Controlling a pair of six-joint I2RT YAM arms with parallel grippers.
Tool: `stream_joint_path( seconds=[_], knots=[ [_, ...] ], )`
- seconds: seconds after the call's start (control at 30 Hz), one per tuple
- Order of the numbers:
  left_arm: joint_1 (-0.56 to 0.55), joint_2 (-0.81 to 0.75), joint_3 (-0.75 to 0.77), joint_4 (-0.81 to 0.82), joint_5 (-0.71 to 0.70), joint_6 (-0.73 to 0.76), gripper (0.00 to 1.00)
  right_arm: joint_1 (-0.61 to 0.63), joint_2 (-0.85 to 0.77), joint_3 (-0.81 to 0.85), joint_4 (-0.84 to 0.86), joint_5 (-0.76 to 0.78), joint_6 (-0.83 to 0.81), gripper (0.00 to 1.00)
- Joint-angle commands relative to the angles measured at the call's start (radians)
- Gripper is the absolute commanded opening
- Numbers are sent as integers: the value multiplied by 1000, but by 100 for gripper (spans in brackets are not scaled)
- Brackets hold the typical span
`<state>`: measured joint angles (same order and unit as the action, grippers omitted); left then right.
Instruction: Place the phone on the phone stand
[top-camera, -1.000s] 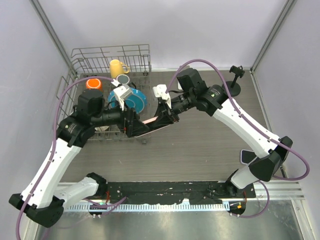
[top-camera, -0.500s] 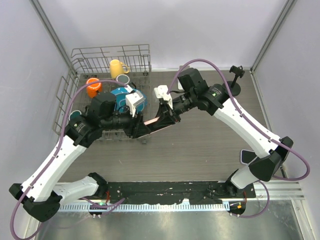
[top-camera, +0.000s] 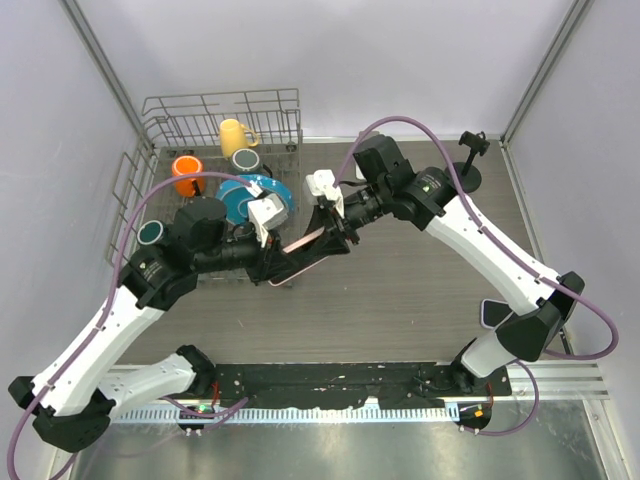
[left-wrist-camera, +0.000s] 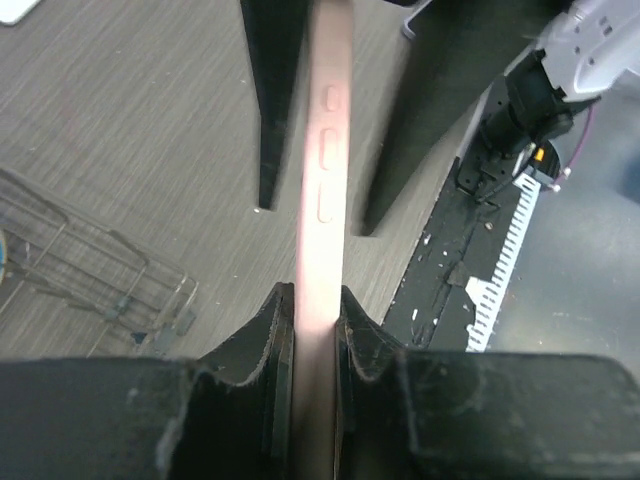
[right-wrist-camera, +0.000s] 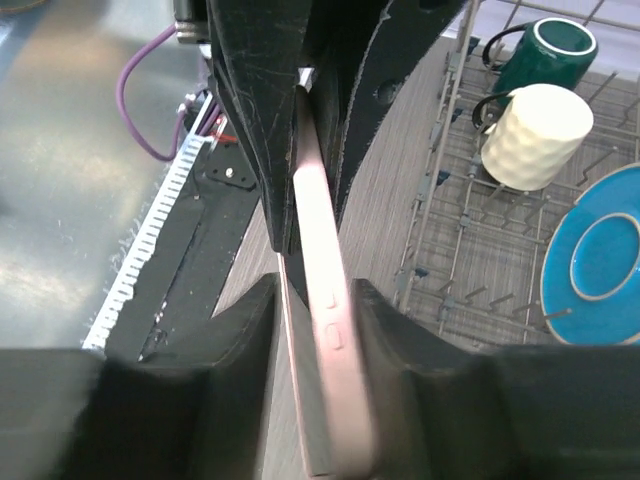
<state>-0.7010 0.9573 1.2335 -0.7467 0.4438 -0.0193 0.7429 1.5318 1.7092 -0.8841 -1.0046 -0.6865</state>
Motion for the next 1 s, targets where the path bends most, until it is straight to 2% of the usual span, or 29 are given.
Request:
stream_joint_path(
  seconds=[0.0, 0.1, 0.2, 0.3, 0.33, 0.37, 0.43, 0.47, 0.53, 0.57, 0.6, 0.7, 0.83, 0.97],
  knots=[
    [21, -29, 3, 53, -172, -114, 0, 3, -41, 37, 120, 0, 45, 56],
    [21, -48, -2, 70, -215, -136, 0, 3, -51, 7, 226, 61, 154, 73],
    [23, -89, -22, 104, -296, -153, 0, 3, -71, -26, 356, 138, 244, 81],
    [23, -115, -14, 122, -420, -149, 0, 3, -76, -42, 465, 195, 361, 84],
    [23, -120, -14, 130, -448, -153, 0, 3, -76, -46, 500, 219, 446, 85],
    [23, -136, -16, 139, -521, -154, 0, 1, -78, -51, 583, 259, 496, 86],
    [23, -160, -34, 176, -572, -168, 0, -2, -70, -45, 664, 389, 621, 89],
    [21, -175, -43, 191, -615, -172, 0, -7, -61, -36, 742, 429, 772, 90],
    [23, -228, -87, 254, -660, -171, 0, -14, -29, -17, 818, 555, 934, 90],
    [23, -245, -101, 273, -680, -168, 0, -17, -16, -14, 874, 590, 1122, 90],
    [23, -276, -114, 305, -712, -166, 0, -17, 13, -14, 904, 621, 1204, 89],
    [23, -299, -146, 348, -725, -163, 0, 7, 54, -49, 1049, 606, 1460, 89],
    [23, -284, -144, 360, -717, -160, 0, 52, 45, -82, 1074, 690, 1489, 90],
    [23, -281, -163, 395, -712, -163, 0, 52, -18, -202, 1119, 872, 1576, 90]
  ],
)
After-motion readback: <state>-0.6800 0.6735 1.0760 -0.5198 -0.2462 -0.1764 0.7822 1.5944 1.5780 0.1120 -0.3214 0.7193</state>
